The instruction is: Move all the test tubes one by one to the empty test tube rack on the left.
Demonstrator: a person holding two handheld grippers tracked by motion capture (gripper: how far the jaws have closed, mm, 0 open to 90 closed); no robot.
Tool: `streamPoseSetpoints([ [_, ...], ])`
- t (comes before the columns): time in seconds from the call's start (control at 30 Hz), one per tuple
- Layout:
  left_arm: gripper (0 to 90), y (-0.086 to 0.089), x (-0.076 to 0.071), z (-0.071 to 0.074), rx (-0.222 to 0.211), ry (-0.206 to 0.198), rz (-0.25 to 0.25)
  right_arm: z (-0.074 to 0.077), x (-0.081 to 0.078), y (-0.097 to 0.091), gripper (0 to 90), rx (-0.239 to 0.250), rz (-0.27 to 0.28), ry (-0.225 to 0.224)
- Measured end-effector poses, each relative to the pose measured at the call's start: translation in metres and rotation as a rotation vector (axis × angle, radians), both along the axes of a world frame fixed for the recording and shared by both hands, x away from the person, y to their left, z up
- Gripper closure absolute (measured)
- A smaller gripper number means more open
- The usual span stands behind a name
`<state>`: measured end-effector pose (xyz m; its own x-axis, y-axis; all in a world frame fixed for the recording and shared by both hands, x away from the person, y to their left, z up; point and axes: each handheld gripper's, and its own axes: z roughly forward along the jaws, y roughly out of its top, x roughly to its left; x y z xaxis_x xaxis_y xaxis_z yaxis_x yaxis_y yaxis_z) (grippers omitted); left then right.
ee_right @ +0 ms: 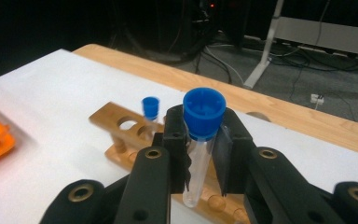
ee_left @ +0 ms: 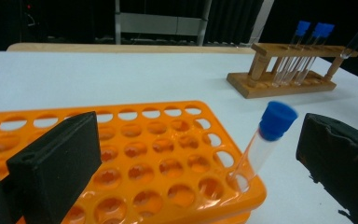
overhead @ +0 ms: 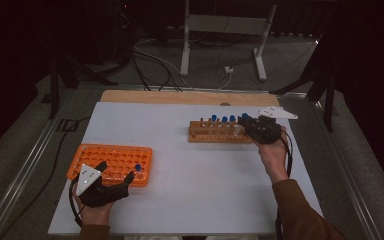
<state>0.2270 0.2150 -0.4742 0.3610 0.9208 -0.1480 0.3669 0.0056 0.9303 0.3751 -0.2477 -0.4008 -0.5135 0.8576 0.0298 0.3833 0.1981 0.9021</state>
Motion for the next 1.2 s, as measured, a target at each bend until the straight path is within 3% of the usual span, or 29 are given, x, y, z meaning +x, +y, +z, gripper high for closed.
streamPoseSetpoints([
  [0.1, 0.9, -0.003, -0.001, 0.007, -0.013, -0.011, -0.003, -0.001, -0.005, 0.003, 76.9, -0.005, 0.021, 0.006],
  [0.3, 1.2, -0.019, -0.003, 0.023, 0.007, -0.036, -0.043, 0.001, -0.015, 0.008, 76.9, 0.027, 0.065, 0.026],
  [0.67, 1.6, -0.061, 0.001, 0.045, 0.051, -0.039, -0.125, 0.005, -0.032, 0.026, 76.8, 0.042, 0.157, 0.057],
  [1.03, 2.6, -0.108, 0.007, 0.055, 0.090, -0.054, -0.229, 0.012, -0.050, 0.049, 76.7, 0.053, 0.264, 0.069],
  [1.2, 4.4, -0.127, 0.010, 0.053, 0.098, -0.038, -0.278, 0.012, -0.059, 0.062, 76.7, 0.052, 0.318, 0.076],
])
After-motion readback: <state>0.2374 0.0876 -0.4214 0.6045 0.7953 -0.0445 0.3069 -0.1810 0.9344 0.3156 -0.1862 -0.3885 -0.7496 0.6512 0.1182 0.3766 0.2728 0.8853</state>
